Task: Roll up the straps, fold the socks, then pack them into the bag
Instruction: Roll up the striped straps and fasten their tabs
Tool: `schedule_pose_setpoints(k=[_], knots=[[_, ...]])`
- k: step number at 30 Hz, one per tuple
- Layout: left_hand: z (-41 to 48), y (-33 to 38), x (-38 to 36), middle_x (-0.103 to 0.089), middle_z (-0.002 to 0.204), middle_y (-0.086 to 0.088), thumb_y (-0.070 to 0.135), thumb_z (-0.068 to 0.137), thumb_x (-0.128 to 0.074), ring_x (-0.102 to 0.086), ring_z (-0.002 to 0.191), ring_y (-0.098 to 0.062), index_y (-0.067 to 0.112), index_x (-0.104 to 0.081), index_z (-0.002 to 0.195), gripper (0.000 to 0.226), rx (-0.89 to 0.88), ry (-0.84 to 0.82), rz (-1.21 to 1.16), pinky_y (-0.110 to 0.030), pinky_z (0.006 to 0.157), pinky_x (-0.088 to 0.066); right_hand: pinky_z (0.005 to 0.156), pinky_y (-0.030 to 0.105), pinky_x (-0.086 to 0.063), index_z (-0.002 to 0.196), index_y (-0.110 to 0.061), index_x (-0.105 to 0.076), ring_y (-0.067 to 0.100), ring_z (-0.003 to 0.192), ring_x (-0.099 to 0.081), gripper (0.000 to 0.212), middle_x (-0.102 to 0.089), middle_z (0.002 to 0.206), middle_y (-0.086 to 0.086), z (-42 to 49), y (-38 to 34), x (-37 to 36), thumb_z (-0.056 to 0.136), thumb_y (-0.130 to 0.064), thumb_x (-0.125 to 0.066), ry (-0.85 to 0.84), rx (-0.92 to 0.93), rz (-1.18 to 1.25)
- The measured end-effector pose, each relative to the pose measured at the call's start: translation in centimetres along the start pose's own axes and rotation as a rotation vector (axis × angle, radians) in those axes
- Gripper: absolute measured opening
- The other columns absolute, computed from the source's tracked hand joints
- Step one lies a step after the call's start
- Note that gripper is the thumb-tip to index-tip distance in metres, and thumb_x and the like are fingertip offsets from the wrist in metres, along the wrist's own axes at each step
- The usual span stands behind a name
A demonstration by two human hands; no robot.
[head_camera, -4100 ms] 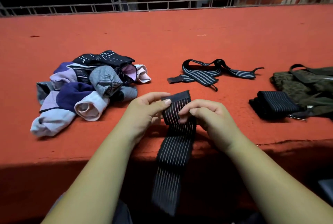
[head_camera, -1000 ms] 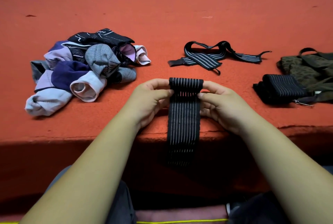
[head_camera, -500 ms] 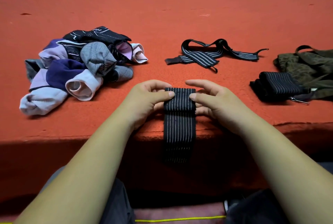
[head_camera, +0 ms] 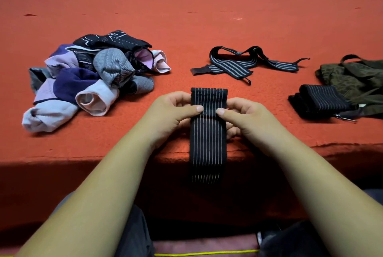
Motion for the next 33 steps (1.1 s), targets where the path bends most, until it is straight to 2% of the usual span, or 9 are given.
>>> schedule_pose_setpoints(k=[4, 8, 13, 16, 19, 24, 26, 28, 33], knots=[[0.5, 0.0, 0.1, -0.073, 0.116, -0.022, 0.004, 0.094, -0.075, -0.069, 0.104, -0.028, 0.002, -0.072, 0.116, 0.022, -0.037, 0.048, -0.033, -0.050, 0.103, -0.054, 0.063, 0.035, -0.058, 0.116, -0.003, -0.074, 0.014, 0.061, -0.063, 0.017, -0.070, 0.075, 0.005, 0.2, 0.0, 0.1, 0.105, -0.010, -0.064, 0.058, 0.009, 0.013], [0.5, -0.2, -0.2, -0.075, 0.118, -0.023, 0.017, 0.101, -0.069, -0.071, 0.101, -0.026, -0.005, -0.066, 0.125, 0.033, 0.029, 0.001, -0.072, -0.033, 0.084, -0.060, 0.066, 0.033, -0.060, 0.122, -0.011, -0.075, 0.014, 0.066, -0.064, 0.022, -0.071, 0.082, 0.009, 0.1, -0.1, 0.2, 0.102, -0.005, -0.065, 0.089, 0.023, 0.078], [0.0, -0.3, -0.7, -0.077, 0.108, -0.020, 0.040, 0.113, -0.045, -0.075, 0.091, -0.021, -0.001, -0.068, 0.125, 0.049, 0.174, -0.054, -0.119, -0.031, 0.077, -0.062, 0.084, 0.039, -0.061, 0.119, -0.011, -0.078, 0.026, 0.092, -0.069, 0.024, -0.078, 0.109, 0.022, 0.3, -0.2, 0.6, 0.098, -0.004, -0.070, 0.120, 0.029, 0.216], [-0.3, 0.0, -1.0, -0.078, 0.107, -0.019, 0.049, 0.111, -0.045, -0.077, 0.095, -0.024, -0.001, -0.067, 0.125, 0.057, 0.197, -0.077, -0.108, -0.032, 0.077, -0.062, 0.079, 0.026, -0.062, 0.116, -0.007, -0.079, 0.019, 0.091, -0.077, 0.027, -0.081, 0.106, 0.016, 0.2, -0.3, 1.0, 0.096, 0.006, -0.065, 0.131, 0.018, 0.251], [-0.4, -0.2, -1.0, -0.078, 0.111, -0.019, 0.039, 0.106, -0.060, -0.073, 0.098, -0.024, -0.002, -0.069, 0.126, 0.047, 0.168, -0.082, -0.088, -0.032, 0.083, -0.062, 0.073, 0.021, -0.062, 0.116, -0.003, -0.078, 0.017, 0.085, -0.079, 0.033, -0.082, 0.097, 0.011, -0.2, -0.5, 0.7, 0.098, 0.012, -0.054, 0.106, 0.013, 0.248], [-0.2, -0.6, -0.1, -0.079, 0.107, -0.012, 0.008, 0.096, -0.073, -0.075, 0.095, -0.020, 0.004, -0.073, 0.116, 0.020, 0.076, 0.006, -0.029, -0.028, 0.080, -0.060, 0.083, 0.031, -0.063, 0.122, -0.010, -0.077, 0.021, 0.088, -0.077, 0.043, -0.080, 0.103, 0.018, 0.1, -0.6, 0.4, 0.100, 0.006, -0.044, 0.061, -0.014, 0.239], [-0.1, -0.3, -0.1, -0.080, 0.105, -0.011, 0.007, 0.097, -0.072, -0.076, 0.094, -0.018, 0.004, -0.072, 0.117, 0.020, 0.045, 0.024, -0.046, -0.027, 0.079, -0.060, 0.082, 0.038, -0.062, 0.131, -0.014, -0.071, 0.030, 0.091, -0.074, 0.034, -0.079, 0.107, 0.017, 0.3, -0.4, 0.3, 0.103, -0.005, -0.053, 0.020, -0.043, 0.232], [-0.1, 0.0, -0.2, -0.080, 0.107, -0.012, 0.005, 0.098, -0.071, -0.076, 0.096, -0.019, 0.001, -0.070, 0.121, 0.023, 0.002, 0.044, -0.074, -0.028, 0.083, -0.062, 0.073, 0.034, -0.060, 0.128, -0.009, -0.070, 0.023, 0.082, -0.070, 0.026, -0.077, 0.098, 0.009, 0.0, -0.2, 0.2, 0.104, -0.014, -0.063, -0.048, -0.055, 0.114], [0.0, -0.1, -0.4, -0.078, 0.116, -0.016, 0.006, 0.098, -0.071, -0.076, 0.105, -0.023, -0.001, -0.067, 0.125, 0.029, -0.017, 0.022, -0.087, -0.035, 0.094, -0.062, 0.062, 0.033, -0.056, 0.113, 0.002, -0.072, 0.022, 0.074, -0.065, 0.016, -0.071, 0.090, 0.013, -0.1, 0.1, 0.1, 0.102, -0.009, -0.068, -0.022, -0.017, 0.011]])
Point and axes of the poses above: each hand's wrist, its own z-axis towards the middle knuckle, its own x-axis out of the back of the hand, y = z × x, the point moved 4 cm from there along z, towards the middle knuckle
